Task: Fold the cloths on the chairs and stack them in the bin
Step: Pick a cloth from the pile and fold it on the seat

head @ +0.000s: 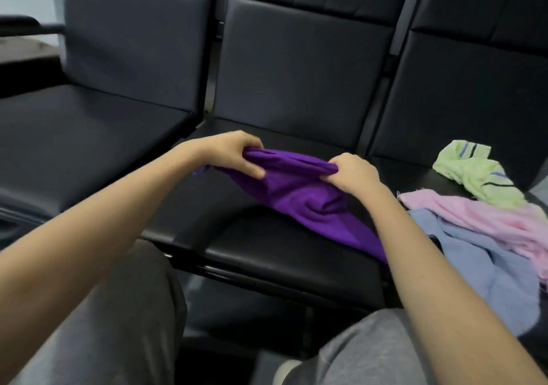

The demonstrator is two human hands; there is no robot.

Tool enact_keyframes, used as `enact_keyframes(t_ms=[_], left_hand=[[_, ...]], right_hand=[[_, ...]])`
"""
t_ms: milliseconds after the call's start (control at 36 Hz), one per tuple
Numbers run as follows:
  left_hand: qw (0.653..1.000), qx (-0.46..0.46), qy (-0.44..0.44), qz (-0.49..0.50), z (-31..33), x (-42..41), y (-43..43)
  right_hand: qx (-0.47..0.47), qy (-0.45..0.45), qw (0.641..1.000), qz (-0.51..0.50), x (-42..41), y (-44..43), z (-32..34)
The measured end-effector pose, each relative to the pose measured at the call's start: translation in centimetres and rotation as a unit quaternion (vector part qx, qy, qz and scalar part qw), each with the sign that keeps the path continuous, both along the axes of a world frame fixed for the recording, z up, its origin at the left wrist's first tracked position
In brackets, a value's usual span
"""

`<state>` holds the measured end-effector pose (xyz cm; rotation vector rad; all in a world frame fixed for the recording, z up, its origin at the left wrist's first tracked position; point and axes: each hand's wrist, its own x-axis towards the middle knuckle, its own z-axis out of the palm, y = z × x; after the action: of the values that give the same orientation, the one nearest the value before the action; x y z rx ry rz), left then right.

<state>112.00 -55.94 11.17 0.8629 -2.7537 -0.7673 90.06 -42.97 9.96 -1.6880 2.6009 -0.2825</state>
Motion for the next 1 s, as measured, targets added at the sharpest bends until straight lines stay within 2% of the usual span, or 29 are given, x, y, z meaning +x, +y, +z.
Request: enact_keyframes(t_ms=[56, 111, 194, 361, 444, 528, 611, 667, 722, 833, 944, 1000], left_hand=[[0.984, -0.092, -0.148, -0.020, 1.4, -0.2, -0.4], [0.971, -0.165, -0.175, -0.004, 2.4, -0.8, -1.1], [0.959, -0.261, -0.088, 0.061, 4.4, -1.5, -1.9], [0.883, -0.422, 0.109, 0.172, 10.5, -2.7, -3.1], [0.852, -0.465, 0.141, 0.195, 12.6, -2.4, -2.9], [0.853, -0.475, 0.131, 0.174, 12.6, -1.8, -2.8], [0.887, -0.436, 0.073, 0.134, 11.6, -0.6, -2.3], [0.925, -0.369, -0.015, 0.086, 10.8, 0.5, -1.9], [0.955, -0.272, -0.119, 0.027, 9.7, 1.5, -1.5], [0.972, -0.087, -0.216, -0.035, 6.6, 2.7, -1.1], [0.944, 0.067, -0.312, -0.081, 3.8, 3.5, -1.4], [0.932, 0.076, -0.345, -0.087, 2.6, 3.7, -1.6]], right_hand=[[-0.025, 0.043, 0.999, -0.013, 0.0, -0.1, 1.5], [-0.028, 0.082, 0.996, -0.020, -0.3, -0.4, 3.4], [-0.047, 0.118, 0.991, -0.033, -0.9, -1.1, 6.5], [-0.195, 0.173, 0.964, -0.058, -1.6, -2.5, 13.2], [-0.236, 0.196, 0.950, -0.054, -1.7, -2.8, 14.8], [-0.238, 0.206, 0.948, -0.034, -1.6, -2.5, 14.4], [-0.193, 0.160, 0.968, 0.017, -1.7, -1.8, 12.9], [-0.096, 0.082, 0.990, 0.065, -1.6, -1.1, 12.2], [0.042, -0.002, 0.994, 0.105, -1.3, -0.2, 11.6], [0.282, -0.129, 0.946, 0.093, -1.0, 1.0, 9.3], [0.391, -0.249, 0.882, 0.086, -1.6, 1.1, 6.3], [0.412, -0.281, 0.863, 0.087, -2.1, 1.2, 5.3]])
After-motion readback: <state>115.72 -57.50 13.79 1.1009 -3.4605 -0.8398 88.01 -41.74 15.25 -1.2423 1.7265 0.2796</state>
